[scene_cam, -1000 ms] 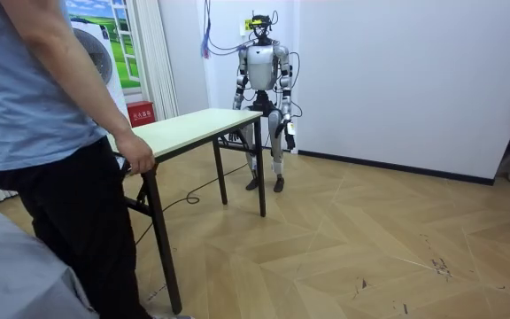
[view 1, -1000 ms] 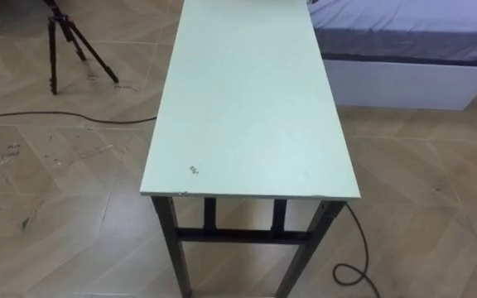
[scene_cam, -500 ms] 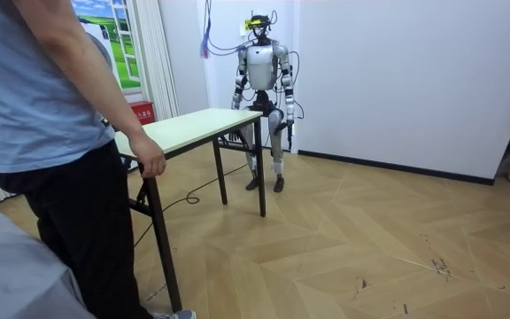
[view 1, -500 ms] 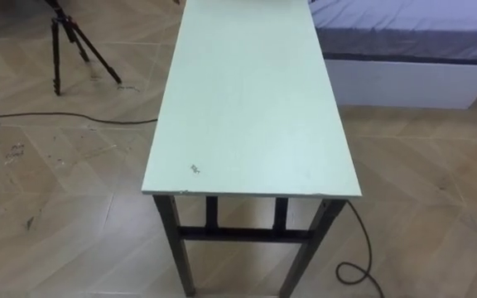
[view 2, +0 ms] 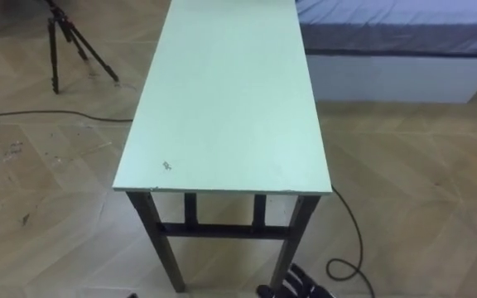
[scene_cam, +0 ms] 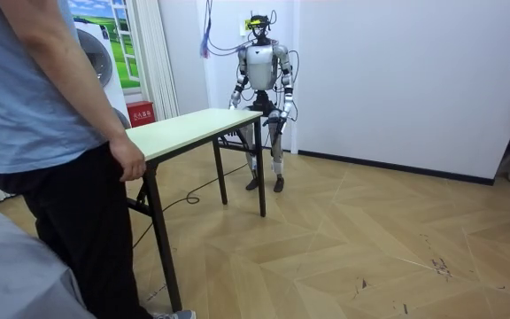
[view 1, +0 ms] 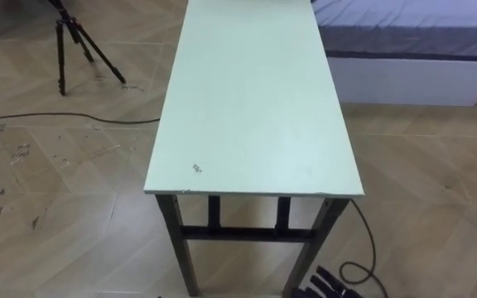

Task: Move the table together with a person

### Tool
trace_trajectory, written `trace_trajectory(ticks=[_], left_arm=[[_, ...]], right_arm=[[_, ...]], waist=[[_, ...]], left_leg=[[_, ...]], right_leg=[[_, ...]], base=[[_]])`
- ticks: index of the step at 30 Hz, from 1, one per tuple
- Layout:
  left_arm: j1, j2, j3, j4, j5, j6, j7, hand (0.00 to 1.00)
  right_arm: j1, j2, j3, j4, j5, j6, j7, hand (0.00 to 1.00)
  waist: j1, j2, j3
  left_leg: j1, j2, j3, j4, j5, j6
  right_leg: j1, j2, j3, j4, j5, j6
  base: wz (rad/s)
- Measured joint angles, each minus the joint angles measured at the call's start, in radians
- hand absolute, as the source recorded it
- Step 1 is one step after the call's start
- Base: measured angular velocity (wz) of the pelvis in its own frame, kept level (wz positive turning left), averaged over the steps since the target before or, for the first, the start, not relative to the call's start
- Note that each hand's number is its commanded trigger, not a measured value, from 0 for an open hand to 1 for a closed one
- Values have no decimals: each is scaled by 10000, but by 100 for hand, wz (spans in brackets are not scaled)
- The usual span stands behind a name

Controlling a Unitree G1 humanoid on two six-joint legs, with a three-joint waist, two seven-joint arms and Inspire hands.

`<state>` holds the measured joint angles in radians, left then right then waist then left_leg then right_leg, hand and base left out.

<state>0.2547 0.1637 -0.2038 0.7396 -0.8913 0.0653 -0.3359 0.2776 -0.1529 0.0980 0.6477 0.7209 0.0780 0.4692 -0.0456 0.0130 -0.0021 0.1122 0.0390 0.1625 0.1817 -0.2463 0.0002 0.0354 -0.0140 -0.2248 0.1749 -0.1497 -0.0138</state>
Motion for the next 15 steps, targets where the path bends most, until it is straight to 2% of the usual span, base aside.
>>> trace_trajectory(ticks=[1, 2, 5, 7, 12, 15], left_arm=[[165, 29, -346, -575, -447, 21, 0, 0], [275, 48, -643, -1076, -728, 21, -5, 0], [449, 64, -1018, -2271, -1579, 33, -2, 0], [383, 71, -1161, -2661, -2085, 34, -3, 0], [148, 31, -1395, -3199, -2359, 47, -2, 0], [-3, 128, -1668, -3290, -3041, 94, 49, 0]], right_arm=[[200, 1, 232, -371, 383, 139, 4, 0], [407, -4, 405, -787, 719, 204, 3, 0], [584, -1, 735, -1766, 1400, 233, -8, 0], [529, 16, 906, -2043, 1576, 234, 2, 0], [268, 6, 1208, -2317, 1806, 242, -10, 0], [-92, -61, 1509, -2311, 1875, 245, -131, 0]], waist=[[-7, 0, -8], [-2, 40, 19], [-35, 128, 63], [-51, 133, 68], [-78, 165, 78], [-76, 158, 94]], left_leg=[[3, 2, 3, 2, 0, 0], [2, 2, 6, 5, 0, 0], [-155, 1, 8, 15, 0, 0], [-180, 9, 7, 8, 0, 0], [-133, 9, 3, 9, 0, 0], [-122, 10, -22, 17, 0, 0]], right_leg=[[-5, 0, -8, -2, 0, 0], [-20, -1, -9, -1, 0, 0], [-272, -17, 9, 144, -14, -18], [-322, -5, 9, 156, -6, -31], [-301, 2, 24, 229, -3, -36], [-304, -15, 35, 322, -3, -36]], base=[[0], [0], [-5], [-2], [0], [0]])
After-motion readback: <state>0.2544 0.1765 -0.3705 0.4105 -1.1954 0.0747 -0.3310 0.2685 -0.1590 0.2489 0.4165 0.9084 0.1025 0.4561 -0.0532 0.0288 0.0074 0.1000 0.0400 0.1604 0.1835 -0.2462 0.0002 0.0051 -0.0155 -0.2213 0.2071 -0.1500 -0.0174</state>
